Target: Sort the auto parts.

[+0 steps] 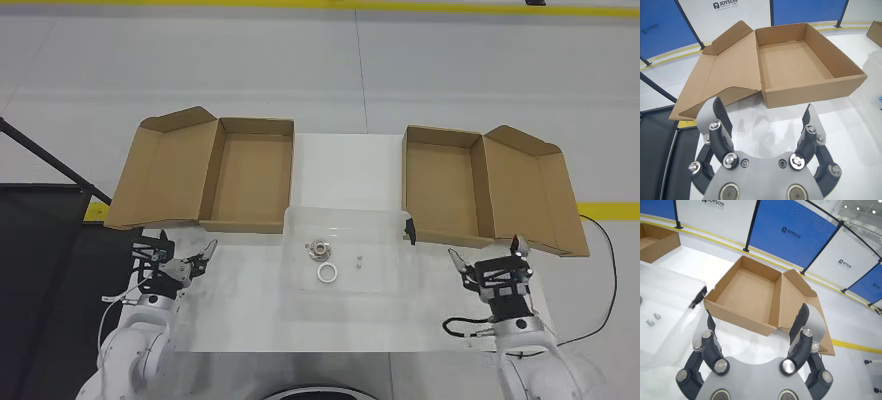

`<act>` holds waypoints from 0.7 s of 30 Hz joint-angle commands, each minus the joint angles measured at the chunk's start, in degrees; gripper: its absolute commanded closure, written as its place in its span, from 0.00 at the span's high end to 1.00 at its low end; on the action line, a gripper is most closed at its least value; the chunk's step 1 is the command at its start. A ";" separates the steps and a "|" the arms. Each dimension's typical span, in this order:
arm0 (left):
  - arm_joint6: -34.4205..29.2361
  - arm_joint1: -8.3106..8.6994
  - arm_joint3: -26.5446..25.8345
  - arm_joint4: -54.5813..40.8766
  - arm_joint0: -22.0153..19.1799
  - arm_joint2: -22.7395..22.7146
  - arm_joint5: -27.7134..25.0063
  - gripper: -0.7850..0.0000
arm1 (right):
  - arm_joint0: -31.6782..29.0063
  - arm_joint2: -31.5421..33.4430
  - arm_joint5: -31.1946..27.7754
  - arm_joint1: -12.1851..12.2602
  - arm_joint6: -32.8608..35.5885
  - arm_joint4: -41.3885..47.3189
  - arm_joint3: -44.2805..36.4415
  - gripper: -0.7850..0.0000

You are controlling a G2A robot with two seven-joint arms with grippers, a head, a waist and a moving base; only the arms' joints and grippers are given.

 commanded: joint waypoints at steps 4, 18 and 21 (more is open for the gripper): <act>0.23 -0.08 -0.13 -0.13 0.20 0.05 0.37 1.00 | 1.67 -3.13 -6.45 0.19 10.00 -4.52 -8.07 1.00; 0.23 -0.08 -0.13 -0.13 0.20 0.05 0.37 1.00 | 21.12 -20.48 -19.33 -0.90 38.40 -0.67 -6.93 1.00; 0.23 -0.08 -0.13 -0.13 0.20 0.05 0.37 1.00 | 21.12 -20.48 -19.33 -0.90 38.40 -0.67 -6.93 1.00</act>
